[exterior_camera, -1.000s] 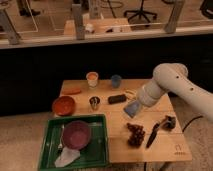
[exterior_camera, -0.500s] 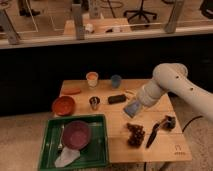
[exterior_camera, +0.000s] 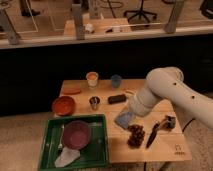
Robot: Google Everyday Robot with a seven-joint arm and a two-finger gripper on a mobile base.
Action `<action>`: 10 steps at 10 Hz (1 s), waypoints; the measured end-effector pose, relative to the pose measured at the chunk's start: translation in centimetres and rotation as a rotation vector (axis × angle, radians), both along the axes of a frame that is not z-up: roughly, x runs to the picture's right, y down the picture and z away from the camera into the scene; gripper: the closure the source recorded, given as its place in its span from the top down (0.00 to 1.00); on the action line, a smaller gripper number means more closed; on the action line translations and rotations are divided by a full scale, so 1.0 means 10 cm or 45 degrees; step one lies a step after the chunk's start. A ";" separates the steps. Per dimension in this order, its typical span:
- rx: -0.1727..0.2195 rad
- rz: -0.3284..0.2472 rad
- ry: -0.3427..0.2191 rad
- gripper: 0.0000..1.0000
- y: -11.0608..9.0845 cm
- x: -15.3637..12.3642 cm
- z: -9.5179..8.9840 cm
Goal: Place sponge in tray
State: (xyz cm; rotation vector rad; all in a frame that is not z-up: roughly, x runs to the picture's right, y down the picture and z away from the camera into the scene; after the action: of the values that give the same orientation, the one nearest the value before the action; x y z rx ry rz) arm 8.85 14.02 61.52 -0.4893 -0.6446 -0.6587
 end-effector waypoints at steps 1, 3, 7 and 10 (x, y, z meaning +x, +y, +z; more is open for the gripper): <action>-0.018 -0.049 -0.041 0.00 0.13 -0.09 -0.17; -0.063 -0.160 -0.134 0.00 0.33 -0.30 -0.42; -0.131 -0.474 -0.274 0.00 0.57 -0.62 -0.56; -0.130 -0.475 -0.272 0.00 0.57 -0.61 -0.56</action>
State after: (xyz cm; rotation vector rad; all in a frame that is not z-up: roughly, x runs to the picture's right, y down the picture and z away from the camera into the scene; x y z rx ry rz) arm 2.72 19.69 55.96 -0.6478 -0.7996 -1.0439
